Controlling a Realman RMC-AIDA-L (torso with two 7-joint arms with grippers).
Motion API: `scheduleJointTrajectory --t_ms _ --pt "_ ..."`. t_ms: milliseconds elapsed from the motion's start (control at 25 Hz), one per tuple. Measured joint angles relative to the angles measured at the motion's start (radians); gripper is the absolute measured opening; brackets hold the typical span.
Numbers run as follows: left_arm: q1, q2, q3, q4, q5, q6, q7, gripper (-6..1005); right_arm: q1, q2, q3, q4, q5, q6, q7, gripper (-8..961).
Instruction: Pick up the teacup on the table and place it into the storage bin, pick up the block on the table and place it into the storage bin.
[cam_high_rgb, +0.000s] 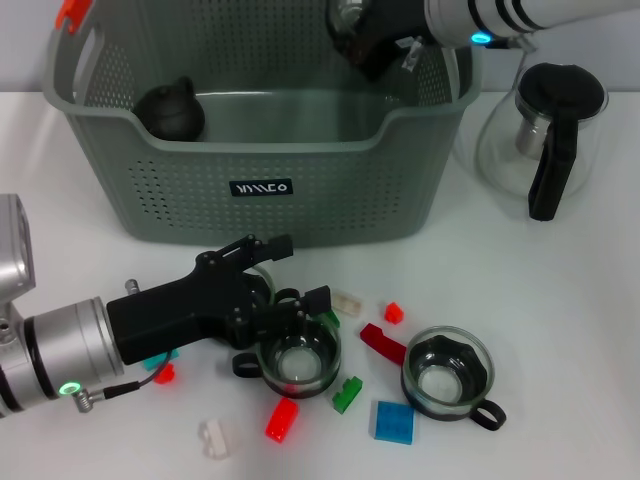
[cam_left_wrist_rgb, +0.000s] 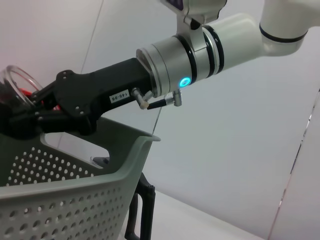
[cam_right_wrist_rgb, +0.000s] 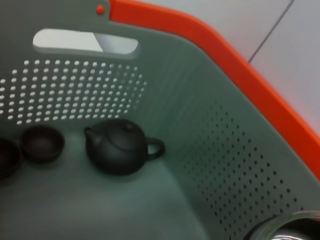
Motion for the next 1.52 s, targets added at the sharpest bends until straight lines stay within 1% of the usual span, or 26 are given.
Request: scheduleJointTrajectory --t_ms 280,400,480,600,680,800,920,1000,1120,1240,1320,1360,1400,1480,1520 --pt "0.000 0.000 0.000 0.000 0.000 0.001 0.000 897 -0.008 0.000 -0.010 0.007 -0.002 -0.002 0.012 161" --pt "0.000 0.000 0.000 0.000 0.000 0.001 0.000 896 -0.009 0.000 -0.011 0.002 -0.031 -0.007 0.047 178" --pt "0.000 0.000 0.000 0.000 0.000 0.001 0.000 895 -0.008 0.004 -0.011 -0.004 -0.079 -0.004 0.082 189" --pt "0.000 0.000 0.000 0.000 0.000 0.001 0.000 895 -0.007 0.017 -0.013 -0.026 -0.150 0.001 0.124 206" --pt "0.000 0.000 0.000 0.000 0.000 0.001 0.000 894 -0.010 0.022 -0.013 -0.037 -0.166 0.001 0.134 217" --pt "0.000 0.000 0.000 0.000 0.000 0.001 0.000 894 -0.019 0.022 -0.006 -0.068 -0.161 -0.013 0.138 234" --pt "0.000 0.000 0.000 0.000 -0.002 0.001 0.000 893 -0.049 0.022 -0.005 -0.147 -0.124 -0.063 0.139 380" --pt "0.000 0.000 0.000 0.000 -0.002 0.002 0.000 893 -0.079 0.022 -0.005 -0.218 -0.070 -0.110 0.136 478" --pt "0.000 0.001 0.000 0.000 -0.002 0.002 0.000 892 -0.146 0.007 -0.001 -0.344 0.067 -0.199 0.122 602" --pt "0.000 0.003 0.000 0.000 -0.003 0.003 0.000 891 -0.223 -0.025 0.021 -0.460 0.281 -0.343 0.077 726" --pt "0.000 0.003 0.000 0.000 -0.004 0.004 0.000 891 -0.266 -0.050 0.069 -0.491 0.431 -0.494 0.032 747" --pt "0.000 0.003 0.000 0.000 -0.005 0.004 0.000 891 -0.281 -0.059 0.092 -0.495 0.477 -0.555 0.014 758" --pt "0.000 0.004 0.000 0.000 -0.006 0.004 0.000 890 -0.303 -0.072 0.130 -0.494 0.541 -0.659 -0.016 768" --pt "0.000 0.003 0.000 0.000 -0.007 0.004 0.000 890 -0.344 -0.091 0.186 -0.488 0.613 -0.827 -0.066 779" --pt "0.000 0.003 0.000 0.000 -0.007 0.004 0.000 890 -0.364 -0.096 0.203 -0.490 0.630 -0.900 -0.085 779"
